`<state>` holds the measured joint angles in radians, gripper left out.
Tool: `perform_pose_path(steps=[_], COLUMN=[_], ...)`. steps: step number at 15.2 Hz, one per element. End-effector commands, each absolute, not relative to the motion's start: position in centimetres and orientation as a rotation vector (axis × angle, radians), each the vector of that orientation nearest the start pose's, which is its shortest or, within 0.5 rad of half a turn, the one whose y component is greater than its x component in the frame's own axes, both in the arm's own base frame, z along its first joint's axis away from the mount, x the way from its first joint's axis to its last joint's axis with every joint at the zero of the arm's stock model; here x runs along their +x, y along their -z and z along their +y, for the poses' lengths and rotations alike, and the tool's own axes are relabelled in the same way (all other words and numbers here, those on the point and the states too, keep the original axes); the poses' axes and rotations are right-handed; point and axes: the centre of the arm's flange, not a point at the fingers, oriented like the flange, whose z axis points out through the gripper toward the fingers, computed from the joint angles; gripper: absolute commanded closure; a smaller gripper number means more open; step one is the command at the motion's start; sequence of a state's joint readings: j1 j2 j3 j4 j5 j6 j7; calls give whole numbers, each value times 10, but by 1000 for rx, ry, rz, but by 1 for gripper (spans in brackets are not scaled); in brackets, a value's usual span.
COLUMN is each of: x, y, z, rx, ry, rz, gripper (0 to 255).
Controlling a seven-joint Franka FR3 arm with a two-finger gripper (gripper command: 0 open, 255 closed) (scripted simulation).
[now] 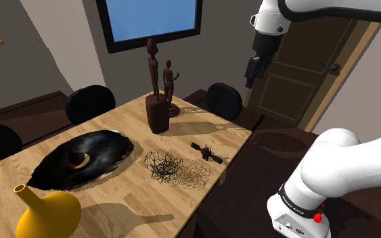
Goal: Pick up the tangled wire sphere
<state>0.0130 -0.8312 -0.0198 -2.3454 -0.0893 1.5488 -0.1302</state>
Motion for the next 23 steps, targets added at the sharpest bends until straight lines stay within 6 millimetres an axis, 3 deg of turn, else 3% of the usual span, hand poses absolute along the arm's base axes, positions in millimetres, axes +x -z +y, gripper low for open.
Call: perform_pose_path(steps=[1,12,23], x=[293,391,480], y=[-607,-509,-408], z=[-14,31,91], rx=[-3212,-3112,-3007], ry=[48,-46,-134], rz=[-203,-316,-422], gripper=[0,0,0])
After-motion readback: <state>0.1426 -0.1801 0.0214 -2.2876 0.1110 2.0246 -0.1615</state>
